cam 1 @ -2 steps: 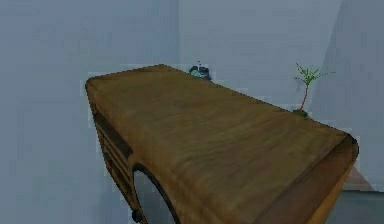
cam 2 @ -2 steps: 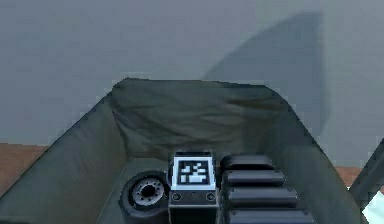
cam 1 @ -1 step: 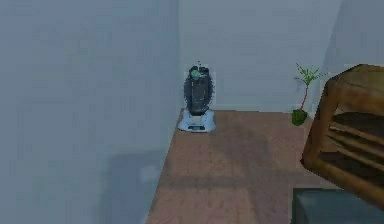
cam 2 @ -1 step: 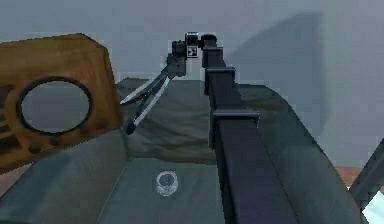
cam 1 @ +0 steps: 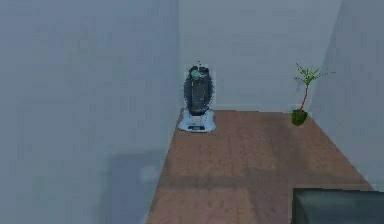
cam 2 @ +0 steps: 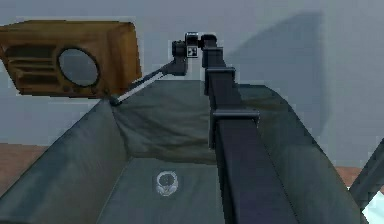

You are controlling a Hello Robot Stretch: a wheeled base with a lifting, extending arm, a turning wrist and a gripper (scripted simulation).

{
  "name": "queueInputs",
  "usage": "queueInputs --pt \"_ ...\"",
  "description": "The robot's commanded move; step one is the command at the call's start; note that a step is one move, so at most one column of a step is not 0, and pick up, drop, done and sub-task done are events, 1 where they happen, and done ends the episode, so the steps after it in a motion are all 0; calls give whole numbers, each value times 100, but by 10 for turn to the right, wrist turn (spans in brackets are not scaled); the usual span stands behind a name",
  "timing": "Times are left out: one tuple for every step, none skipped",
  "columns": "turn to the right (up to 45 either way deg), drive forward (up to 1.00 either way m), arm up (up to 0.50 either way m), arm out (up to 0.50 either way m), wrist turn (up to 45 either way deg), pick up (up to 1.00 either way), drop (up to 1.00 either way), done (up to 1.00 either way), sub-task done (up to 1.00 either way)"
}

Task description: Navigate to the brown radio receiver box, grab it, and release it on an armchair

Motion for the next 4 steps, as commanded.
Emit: queueInputs --pt "0 0 0 0 450 0 0 0 0" --pt "0 0 0 0 360 0 0 0 0" --pt "0 0 -34 0 0 0 0 0 0" --pt "0 0 -50 0 0 0 0 0 0"
